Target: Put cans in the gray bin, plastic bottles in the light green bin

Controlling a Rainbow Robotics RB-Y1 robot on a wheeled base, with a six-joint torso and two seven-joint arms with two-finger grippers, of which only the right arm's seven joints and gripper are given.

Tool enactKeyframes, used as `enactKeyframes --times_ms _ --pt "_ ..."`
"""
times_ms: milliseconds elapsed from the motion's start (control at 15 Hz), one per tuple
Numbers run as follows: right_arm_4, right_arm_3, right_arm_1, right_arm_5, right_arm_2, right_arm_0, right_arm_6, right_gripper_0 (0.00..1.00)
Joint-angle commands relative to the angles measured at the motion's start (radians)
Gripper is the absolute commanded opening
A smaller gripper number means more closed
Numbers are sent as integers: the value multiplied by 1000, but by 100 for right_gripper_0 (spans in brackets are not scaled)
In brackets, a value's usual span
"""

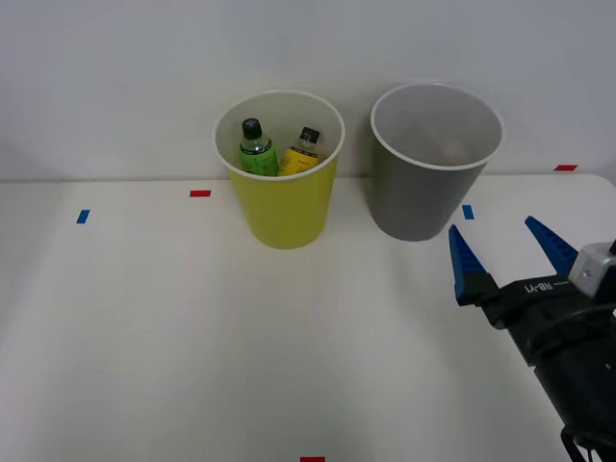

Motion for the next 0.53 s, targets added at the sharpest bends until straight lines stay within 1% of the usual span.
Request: enactKeyframes --times_ms 67,267,533 --pt "26 0 -3 -30 -21 112 27 100" --pt "44 0 0 -51 -24 211 47 100" --pt "61 3 20 -51 -28 297 72 100"
